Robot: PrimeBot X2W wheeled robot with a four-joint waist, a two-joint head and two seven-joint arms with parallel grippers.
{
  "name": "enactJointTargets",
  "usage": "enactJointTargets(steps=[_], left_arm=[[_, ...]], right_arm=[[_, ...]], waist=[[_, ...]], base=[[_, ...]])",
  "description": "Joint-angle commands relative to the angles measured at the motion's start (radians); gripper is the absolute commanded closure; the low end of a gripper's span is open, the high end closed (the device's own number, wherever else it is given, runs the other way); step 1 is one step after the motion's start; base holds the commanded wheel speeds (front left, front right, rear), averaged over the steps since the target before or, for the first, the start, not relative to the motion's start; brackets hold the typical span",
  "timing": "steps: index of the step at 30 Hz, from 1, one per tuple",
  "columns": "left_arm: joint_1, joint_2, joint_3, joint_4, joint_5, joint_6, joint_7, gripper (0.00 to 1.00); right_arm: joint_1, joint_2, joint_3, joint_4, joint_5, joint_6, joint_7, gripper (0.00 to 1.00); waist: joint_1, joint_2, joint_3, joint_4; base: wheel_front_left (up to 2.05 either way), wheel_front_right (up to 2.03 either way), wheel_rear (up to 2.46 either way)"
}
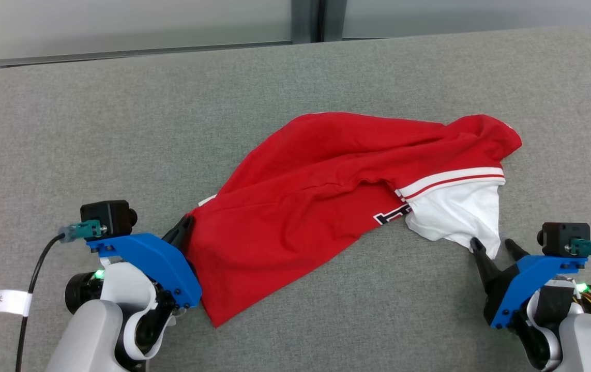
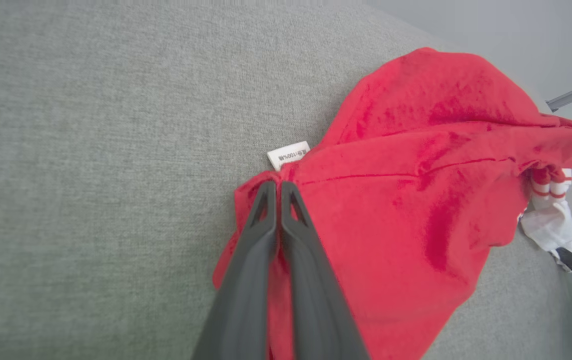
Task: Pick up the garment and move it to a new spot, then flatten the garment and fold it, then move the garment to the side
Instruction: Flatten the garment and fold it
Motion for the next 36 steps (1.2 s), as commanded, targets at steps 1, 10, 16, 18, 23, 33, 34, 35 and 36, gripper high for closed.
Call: enactJointTargets(steps=[1,10,16,18,23,33,34,35,36], left_arm=[[0.006,-0.002,0.005,-0.005,0.003,-0.002,-0.018,1.0],[0.025,-0.054,0.047,-0.039,-0.035,-0.051,-0.188,1.0],[0.024,-0.08,0.077,-0.113,-0.062,-0.088,-0.289,1.0],[0.019,-0.085,0.09,-0.15,-0.084,-0.097,-0.304,1.0],[-0.024,-0.058,0.123,-0.272,-0.125,-0.103,-0.272,1.0],[-0.216,0.032,0.185,-0.403,-0.174,-0.042,-0.105,1.0],[-0.251,0.039,0.191,-0.394,-0.173,-0.036,-0.097,1.0],[-0.287,0.044,0.196,-0.377,-0.168,-0.033,-0.094,1.0],[-0.329,0.053,0.203,-0.36,-0.157,-0.03,-0.096,1.0]], right_arm=[[-0.004,0.005,0.022,0.025,0.016,0.001,-0.009,0.47],[-0.036,0.0,0.02,-0.05,0.059,0.001,-0.14,1.0],[-0.011,0.0,-0.003,-0.235,0.105,0.001,-0.144,1.0],[-0.008,0.001,-0.005,-0.316,0.119,0.001,-0.132,1.0],[-0.043,0.0,-0.001,-0.522,0.095,0.001,-0.063,1.0],[-0.32,-0.096,0.026,-0.54,0.185,0.001,0.047,1.0],[-0.365,-0.103,0.032,-0.507,0.199,0.001,0.042,1.0],[-0.412,-0.107,0.037,-0.471,0.21,0.001,0.03,1.0],[-0.464,-0.111,0.044,-0.431,0.22,0.001,0.018,1.0]], waist=[[0.0001,0.0,0.0,0.004],[0.0001,0.0,-0.037,0.006],[0.0001,0.0,-0.086,0.006],[0.0001,0.0,-0.102,0.006],[0.0001,0.0,-0.122,0.005],[0.0001,0.0,0.015,-0.007],[0.0001,0.0,0.044,-0.008],[0.0001,0.0,0.072,-0.01],[0.0001,0.0,0.104,-0.011]], base=[[0.0,0.0,0.0],[0.0,0.0,0.0],[0.0,0.0,0.0],[0.0,0.0,0.0],[0.0,0.0,0.0],[0.0,0.0,0.0],[0.0,0.0,0.0],[0.0,0.0,0.0],[0.0,0.0,0.0]])
